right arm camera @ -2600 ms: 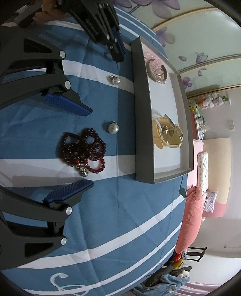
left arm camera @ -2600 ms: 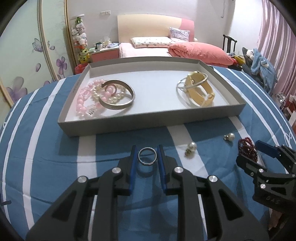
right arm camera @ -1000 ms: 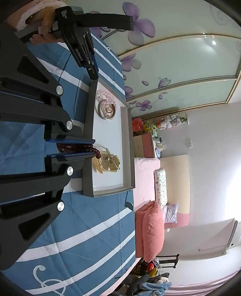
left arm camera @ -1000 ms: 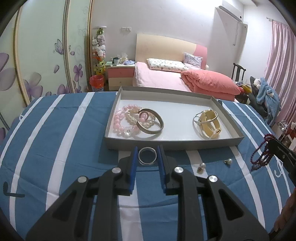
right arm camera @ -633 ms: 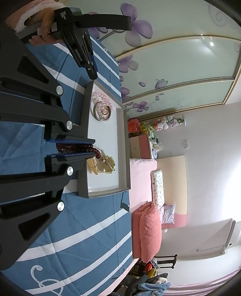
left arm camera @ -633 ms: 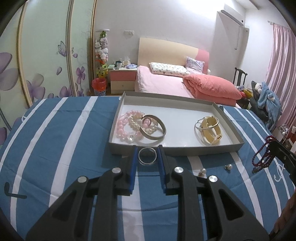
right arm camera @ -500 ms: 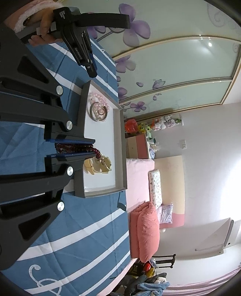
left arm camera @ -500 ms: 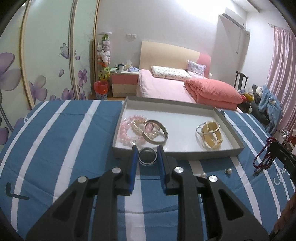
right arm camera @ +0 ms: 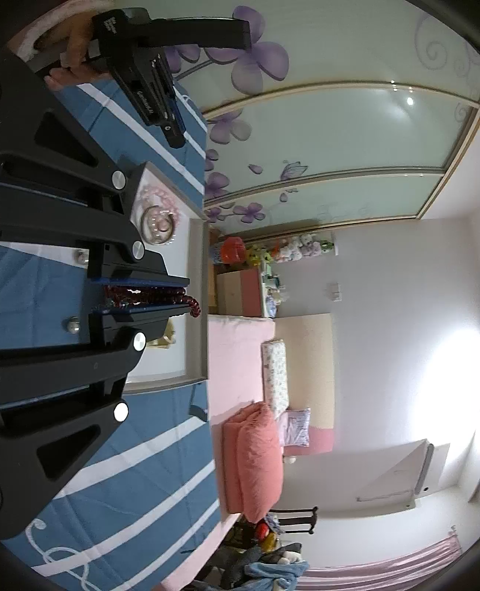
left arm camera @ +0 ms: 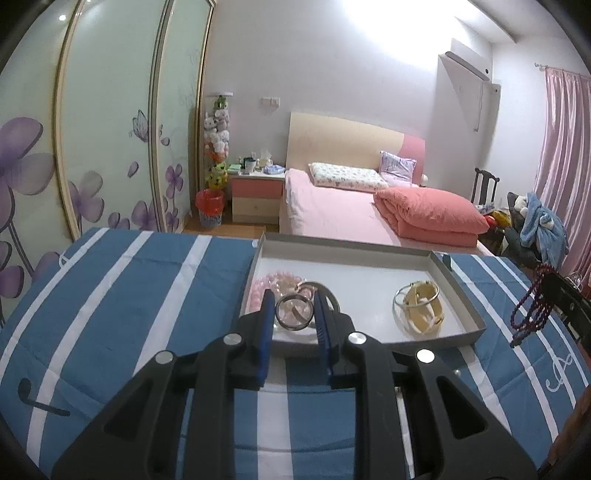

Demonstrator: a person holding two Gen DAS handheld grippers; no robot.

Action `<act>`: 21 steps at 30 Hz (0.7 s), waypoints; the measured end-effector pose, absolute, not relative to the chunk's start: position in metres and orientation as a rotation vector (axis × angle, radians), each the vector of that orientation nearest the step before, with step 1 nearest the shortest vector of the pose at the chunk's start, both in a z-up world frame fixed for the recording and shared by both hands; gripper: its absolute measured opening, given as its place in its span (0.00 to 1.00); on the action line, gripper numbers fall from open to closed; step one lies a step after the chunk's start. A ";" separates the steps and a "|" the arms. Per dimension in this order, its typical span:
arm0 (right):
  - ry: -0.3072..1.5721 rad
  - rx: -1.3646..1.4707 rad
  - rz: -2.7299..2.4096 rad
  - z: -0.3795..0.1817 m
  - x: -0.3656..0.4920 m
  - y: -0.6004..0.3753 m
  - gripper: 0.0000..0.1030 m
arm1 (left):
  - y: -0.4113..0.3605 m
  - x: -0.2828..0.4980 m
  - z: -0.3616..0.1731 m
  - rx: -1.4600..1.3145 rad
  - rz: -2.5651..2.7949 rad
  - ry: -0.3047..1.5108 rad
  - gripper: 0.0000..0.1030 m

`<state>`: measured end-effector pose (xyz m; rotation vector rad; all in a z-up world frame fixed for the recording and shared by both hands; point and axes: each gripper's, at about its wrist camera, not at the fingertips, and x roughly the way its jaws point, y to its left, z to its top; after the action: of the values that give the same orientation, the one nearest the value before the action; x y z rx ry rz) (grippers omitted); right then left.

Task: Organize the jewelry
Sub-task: 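Carry the ring and the red beaded bracelet up into the tray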

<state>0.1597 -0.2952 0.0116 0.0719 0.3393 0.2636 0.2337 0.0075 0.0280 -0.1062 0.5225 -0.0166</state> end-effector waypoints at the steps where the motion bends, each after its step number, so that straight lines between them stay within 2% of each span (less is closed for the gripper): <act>1: 0.331 0.069 0.263 0.013 0.161 -0.294 0.09 | 0.007 0.234 0.029 -0.106 -0.016 0.517 0.21; 21: 0.229 0.071 0.251 0.028 0.223 -0.272 0.09 | -0.011 0.292 0.039 -0.082 -0.024 0.438 0.21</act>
<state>0.2233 -0.2725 0.0275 0.0707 0.2288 0.2514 0.2924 -0.0107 0.0393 -0.0822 0.4378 -0.0240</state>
